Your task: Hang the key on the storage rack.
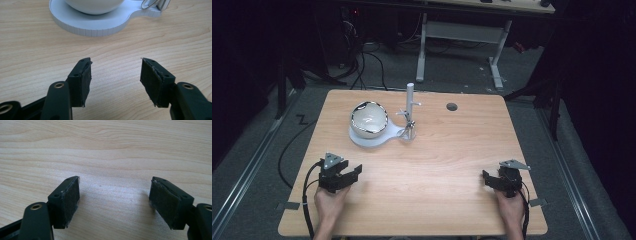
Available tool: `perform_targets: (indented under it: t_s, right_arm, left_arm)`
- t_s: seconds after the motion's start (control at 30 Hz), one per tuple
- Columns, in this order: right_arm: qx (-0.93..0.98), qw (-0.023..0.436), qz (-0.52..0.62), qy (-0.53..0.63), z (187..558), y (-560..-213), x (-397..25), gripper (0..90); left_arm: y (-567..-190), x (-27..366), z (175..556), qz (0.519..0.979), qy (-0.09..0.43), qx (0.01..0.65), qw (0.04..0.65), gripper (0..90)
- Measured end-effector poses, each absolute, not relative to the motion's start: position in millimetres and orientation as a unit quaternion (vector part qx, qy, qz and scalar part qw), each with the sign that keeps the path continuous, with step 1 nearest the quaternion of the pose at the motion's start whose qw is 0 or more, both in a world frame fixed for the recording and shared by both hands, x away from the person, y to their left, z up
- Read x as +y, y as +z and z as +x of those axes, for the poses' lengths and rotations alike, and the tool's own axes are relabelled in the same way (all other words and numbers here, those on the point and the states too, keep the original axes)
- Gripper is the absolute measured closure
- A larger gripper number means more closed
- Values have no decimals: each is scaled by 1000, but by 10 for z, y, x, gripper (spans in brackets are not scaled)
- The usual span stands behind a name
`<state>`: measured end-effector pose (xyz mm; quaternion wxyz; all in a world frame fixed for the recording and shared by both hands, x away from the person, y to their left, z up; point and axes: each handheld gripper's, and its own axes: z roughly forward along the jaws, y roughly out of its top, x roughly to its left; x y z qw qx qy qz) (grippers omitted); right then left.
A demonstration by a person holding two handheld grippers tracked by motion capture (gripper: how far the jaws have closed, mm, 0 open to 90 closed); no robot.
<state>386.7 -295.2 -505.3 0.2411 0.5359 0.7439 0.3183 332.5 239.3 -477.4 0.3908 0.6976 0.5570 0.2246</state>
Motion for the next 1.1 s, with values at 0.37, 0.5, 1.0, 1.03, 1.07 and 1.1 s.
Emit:
perform_targets:
  t_s: [0.37, 0.5, 1.0, 1.03, 1.07, 1.1]
  right_arm:
    - [744, 241, 536, 318, 3867, -5053, -2952, 245]
    - [744, 241, 536, 318, 3867, -5053, -2952, 245]
    - [744, 241, 536, 318, 3867, -5053, -2952, 245]
    - [744, 241, 536, 318, 3866, -5053, -2952, 244]
    - [744, 241, 536, 318, 3867, -5053, -2952, 245]
    - [744, 241, 536, 318, 3866, -5053, -2952, 244]
  left_arm:
    - [-4910, 2293, 3372, 710, 232, 555, 367, 408]
    - [-4953, 2267, 3385, 713, 235, 554, 360, 401]
    - [-5086, 2155, 3401, 725, 256, 548, 330, 363]
    - [-5086, 2154, 3400, 725, 255, 548, 331, 363]
    - [-5088, 2161, 3405, 724, 251, 550, 333, 362]
    - [-5088, 2164, 3406, 723, 250, 550, 334, 352]
